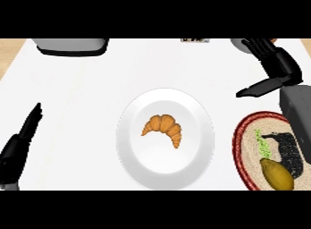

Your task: Pick the croissant from the placemat and place it in the plate

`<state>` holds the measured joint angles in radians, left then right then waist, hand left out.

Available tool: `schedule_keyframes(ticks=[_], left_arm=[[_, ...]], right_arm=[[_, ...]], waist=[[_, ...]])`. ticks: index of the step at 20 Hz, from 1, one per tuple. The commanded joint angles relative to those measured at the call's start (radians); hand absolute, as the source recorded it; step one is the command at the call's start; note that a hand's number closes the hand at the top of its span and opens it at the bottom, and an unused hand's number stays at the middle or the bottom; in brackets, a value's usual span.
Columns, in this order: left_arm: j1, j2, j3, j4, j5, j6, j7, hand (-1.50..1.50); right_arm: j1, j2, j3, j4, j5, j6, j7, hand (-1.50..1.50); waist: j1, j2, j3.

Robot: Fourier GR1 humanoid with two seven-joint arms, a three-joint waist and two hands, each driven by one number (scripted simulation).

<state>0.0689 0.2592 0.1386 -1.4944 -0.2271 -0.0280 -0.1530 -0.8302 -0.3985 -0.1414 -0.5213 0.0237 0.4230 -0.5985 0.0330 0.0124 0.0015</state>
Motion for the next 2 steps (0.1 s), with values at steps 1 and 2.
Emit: schedule_keyframes(ticks=[1,2], left_arm=[[-0.024,0.001,0.0,0.035,-0.01,-0.003,0.001,0.0],[0.032,-0.044,-0.037,-0.019,-0.037,0.029,-0.018,0.0]], right_arm=[[-0.036,-0.097,-0.021,0.155,0.027,0.092,-0.12,-1.5],[-0.05,-0.103,-0.016,0.167,0.041,0.089,-0.117,-1.5]], waist=[[0.005,0.004,0.0],[0.005,0.0,0.0]])
